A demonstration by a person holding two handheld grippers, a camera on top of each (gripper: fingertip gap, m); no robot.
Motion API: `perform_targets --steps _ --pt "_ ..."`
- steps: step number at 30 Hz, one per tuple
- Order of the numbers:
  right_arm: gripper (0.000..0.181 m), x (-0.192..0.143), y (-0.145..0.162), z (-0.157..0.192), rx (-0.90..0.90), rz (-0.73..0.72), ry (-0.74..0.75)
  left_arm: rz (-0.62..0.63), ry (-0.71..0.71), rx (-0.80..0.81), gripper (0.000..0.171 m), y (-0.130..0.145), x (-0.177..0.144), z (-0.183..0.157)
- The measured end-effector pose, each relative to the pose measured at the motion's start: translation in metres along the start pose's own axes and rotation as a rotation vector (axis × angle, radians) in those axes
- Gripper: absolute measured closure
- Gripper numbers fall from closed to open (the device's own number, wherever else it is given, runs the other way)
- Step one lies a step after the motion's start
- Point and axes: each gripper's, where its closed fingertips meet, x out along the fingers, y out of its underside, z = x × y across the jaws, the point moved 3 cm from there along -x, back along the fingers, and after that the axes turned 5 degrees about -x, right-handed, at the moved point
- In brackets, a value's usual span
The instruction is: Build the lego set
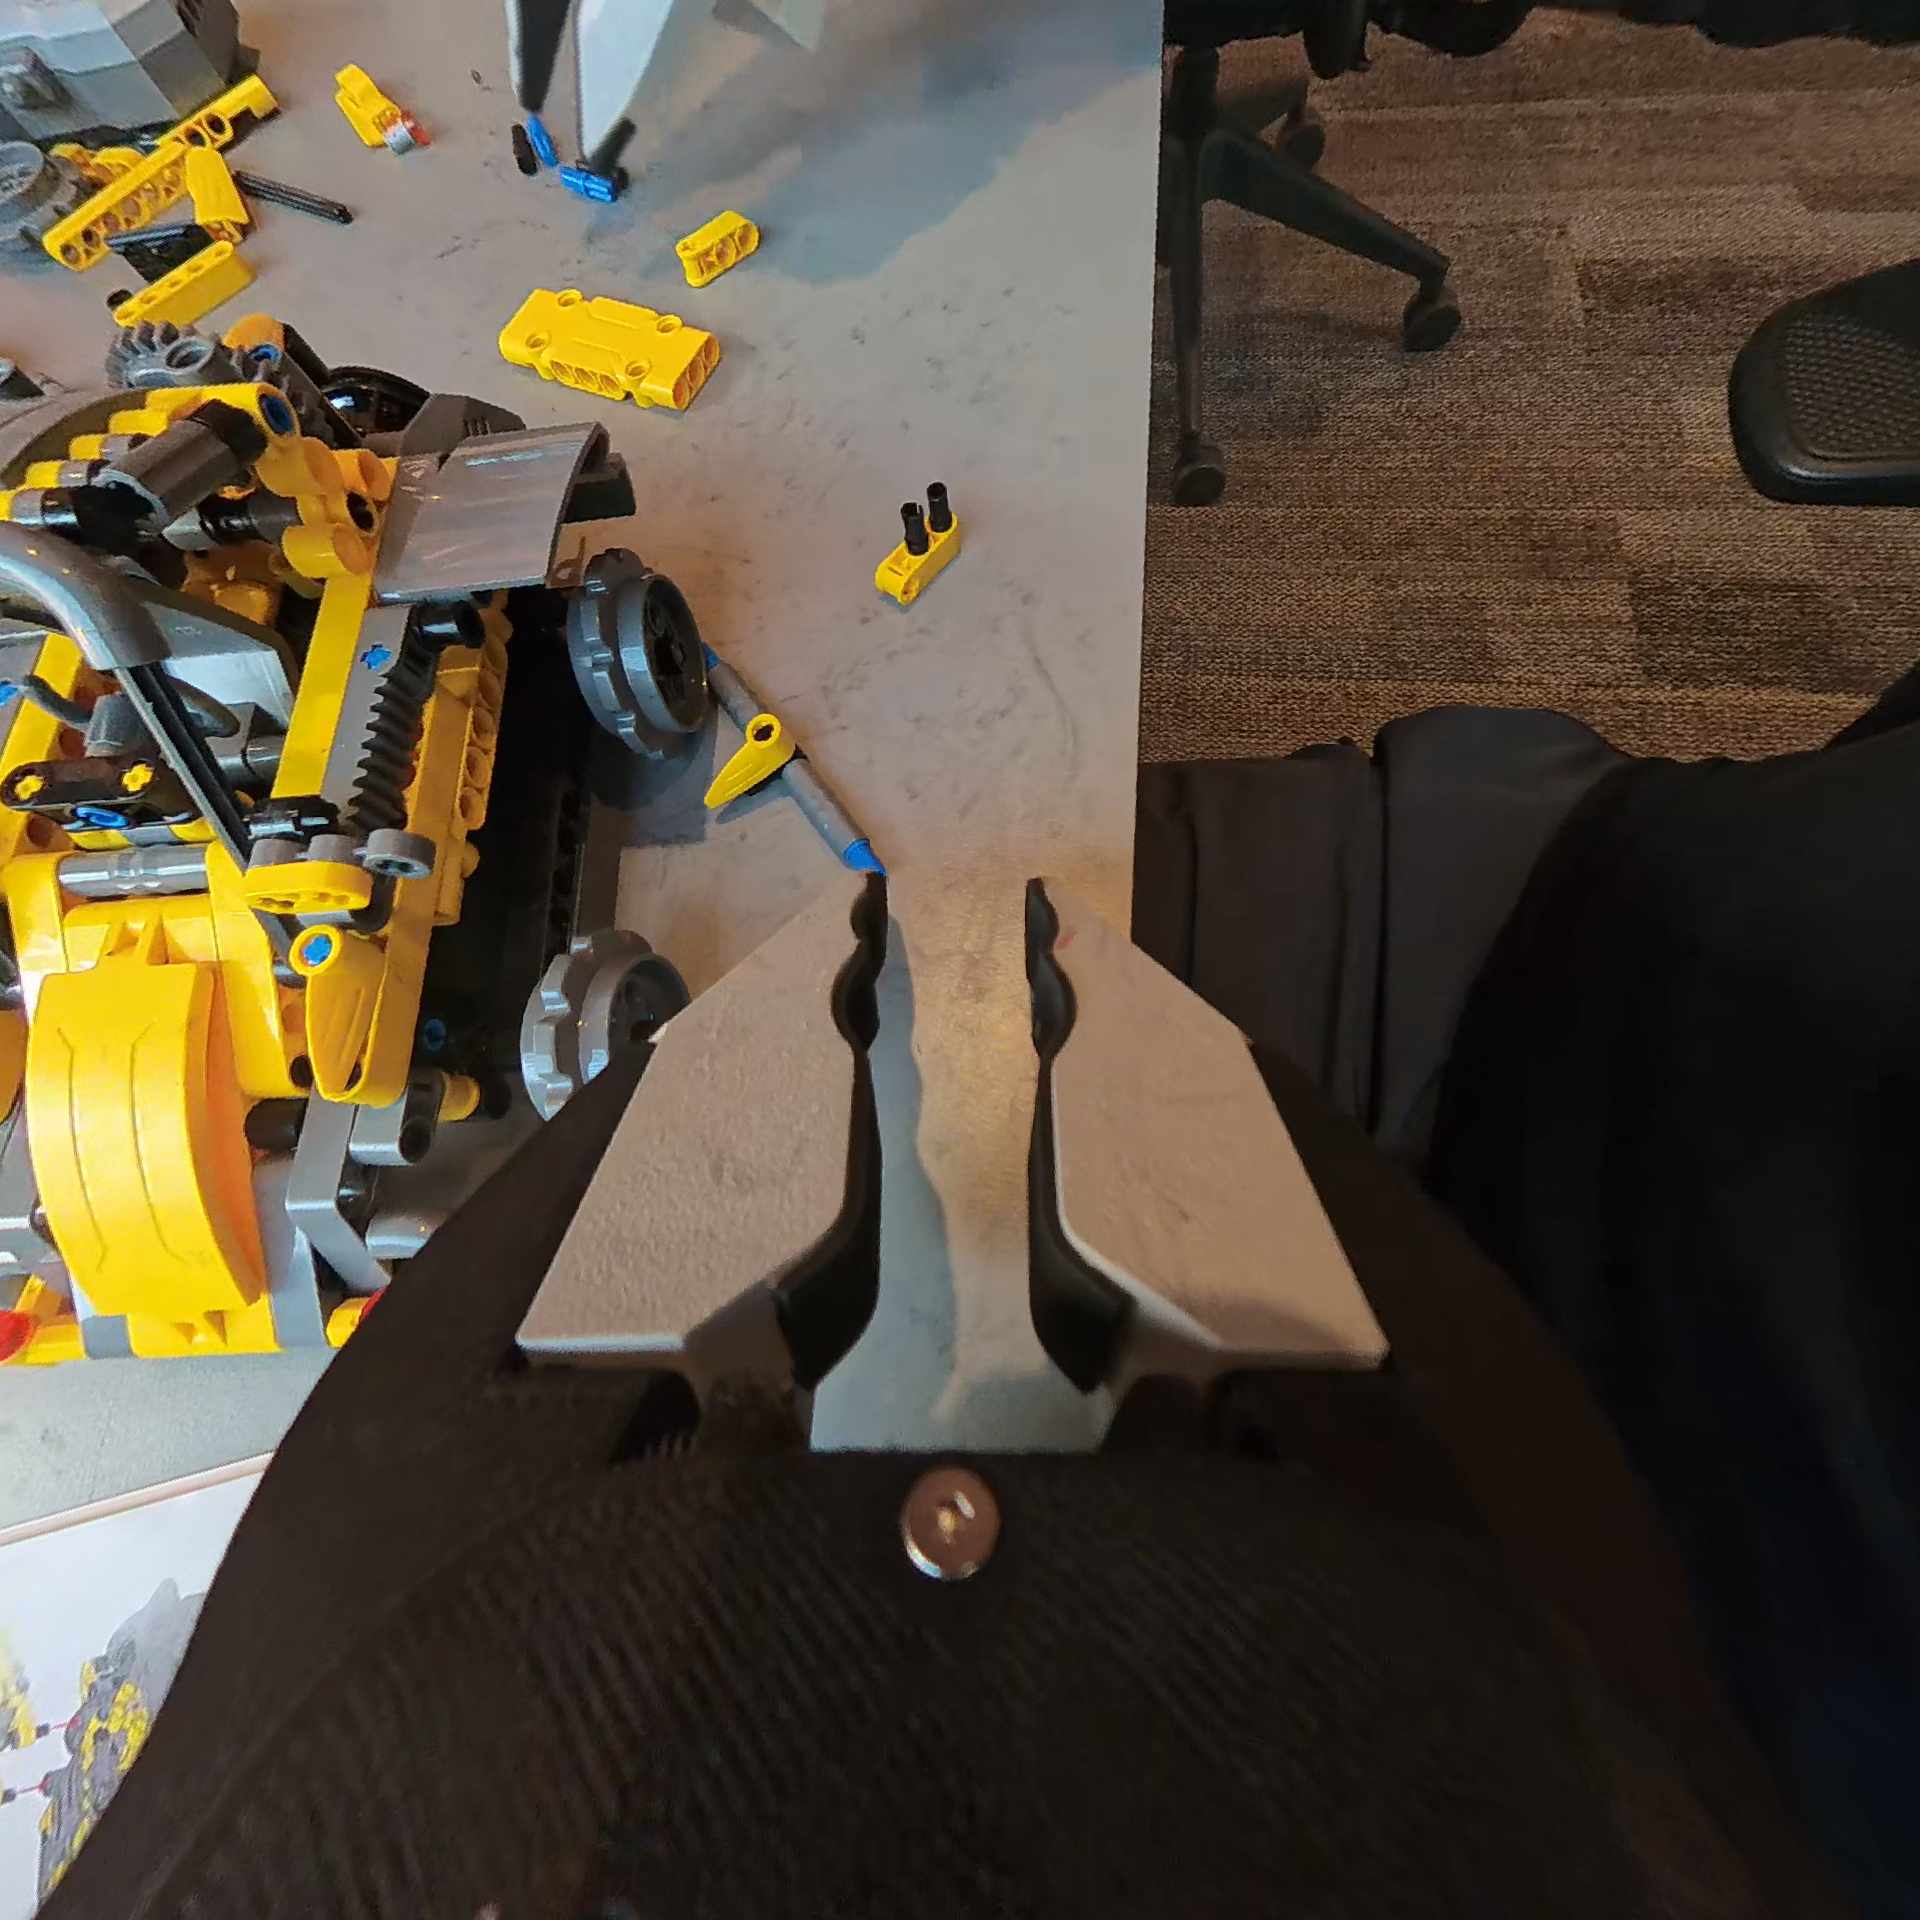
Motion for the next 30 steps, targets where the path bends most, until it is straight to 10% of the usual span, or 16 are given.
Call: perform_targets --steps 18,30 --pt "0.159 0.002 -0.003 0.002 0.091 -0.108 0.051 -0.007 0.023 -0.019 0.151 -0.001 -0.001 0.000" --pt "0.159 0.008 0.013 -0.014 -0.053 0.112 -0.020 0.003 0.046 -0.037 0.154 0.000 0.000 0.000"
